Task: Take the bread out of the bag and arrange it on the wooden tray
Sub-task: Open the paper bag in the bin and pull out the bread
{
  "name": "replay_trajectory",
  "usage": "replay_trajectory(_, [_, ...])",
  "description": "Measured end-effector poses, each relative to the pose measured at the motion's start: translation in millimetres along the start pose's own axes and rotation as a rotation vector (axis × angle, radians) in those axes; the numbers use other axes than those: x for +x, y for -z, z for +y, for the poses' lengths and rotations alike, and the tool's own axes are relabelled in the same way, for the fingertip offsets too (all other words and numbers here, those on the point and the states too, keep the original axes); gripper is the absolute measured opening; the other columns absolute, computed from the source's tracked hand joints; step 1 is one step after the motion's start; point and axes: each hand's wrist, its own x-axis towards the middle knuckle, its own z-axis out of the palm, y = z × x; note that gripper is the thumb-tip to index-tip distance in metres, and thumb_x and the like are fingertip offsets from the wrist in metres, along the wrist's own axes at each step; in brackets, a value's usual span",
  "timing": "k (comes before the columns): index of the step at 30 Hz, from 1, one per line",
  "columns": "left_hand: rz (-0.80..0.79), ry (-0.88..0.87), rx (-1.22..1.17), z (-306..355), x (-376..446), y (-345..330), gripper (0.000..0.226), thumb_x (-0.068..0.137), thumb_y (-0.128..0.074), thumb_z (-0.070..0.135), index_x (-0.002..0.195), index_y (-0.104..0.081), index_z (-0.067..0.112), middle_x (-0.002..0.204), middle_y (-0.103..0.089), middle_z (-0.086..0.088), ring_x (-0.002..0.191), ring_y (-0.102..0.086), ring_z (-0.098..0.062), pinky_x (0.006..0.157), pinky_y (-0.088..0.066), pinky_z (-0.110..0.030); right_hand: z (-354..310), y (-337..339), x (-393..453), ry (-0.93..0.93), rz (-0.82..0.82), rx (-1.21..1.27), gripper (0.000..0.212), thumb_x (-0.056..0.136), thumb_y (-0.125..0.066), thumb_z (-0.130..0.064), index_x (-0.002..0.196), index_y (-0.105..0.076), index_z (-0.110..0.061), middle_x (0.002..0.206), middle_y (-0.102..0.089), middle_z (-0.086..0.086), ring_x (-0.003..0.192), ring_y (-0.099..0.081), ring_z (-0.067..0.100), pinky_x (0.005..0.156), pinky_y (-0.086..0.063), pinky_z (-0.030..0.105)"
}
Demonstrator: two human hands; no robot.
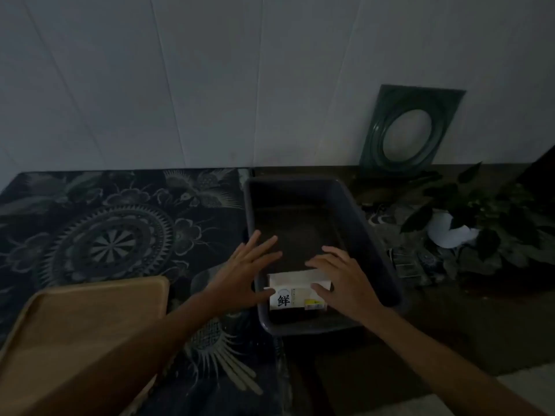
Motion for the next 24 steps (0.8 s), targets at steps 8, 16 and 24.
replay_trajectory(8, [0.017, 0.008, -0.124, 11, 7, -12, 0.051, 0.085, -0.076, 0.031, 0.134, -0.063, 0.02, 0.14, -0.061, -0.001, 0.129, -0.057, -0.018, 0.102, -0.054, -0.04, 21, -11, 5, 0.136, 0.029, 0.103, 0.038, 0.079, -0.084, -0.014, 0.116, -0.075, -0.019, 0.114, -0.073, -0.005, 0.113, -0.062, 0.02, 0.084, -0.058, 0.04])
replay_trajectory(16, [0.145, 0.053, -0.162, 15, 9, -20, 0.026, 0.088, -0.074, 0.023, 0.114, -0.076, 0.019, 0.12, -0.068, -0.001, 0.1, -0.069, -0.014, 0.076, -0.061, -0.034, 42, -24, 6, 0.188, 0.113, 0.217, 0.024, 0.084, -0.082, -0.01, 0.107, -0.079, -0.016, 0.106, -0.076, -0.005, 0.1, -0.066, 0.017, 0.078, -0.055, 0.037])
replay_trajectory(24, [0.155, 0.103, -0.175, 27, 8, -18, 0.015, 0.087, -0.078, 0.014, 0.1, -0.081, 0.01, 0.084, -0.071, -0.003, 0.075, -0.066, -0.016, 0.063, -0.057, -0.037, 46, -23, 4, 0.073, 0.172, 0.379, 0.02, 0.072, -0.09, -0.01, 0.092, -0.084, -0.012, 0.078, -0.074, 0.001, 0.073, -0.064, 0.019, 0.066, -0.053, 0.039])
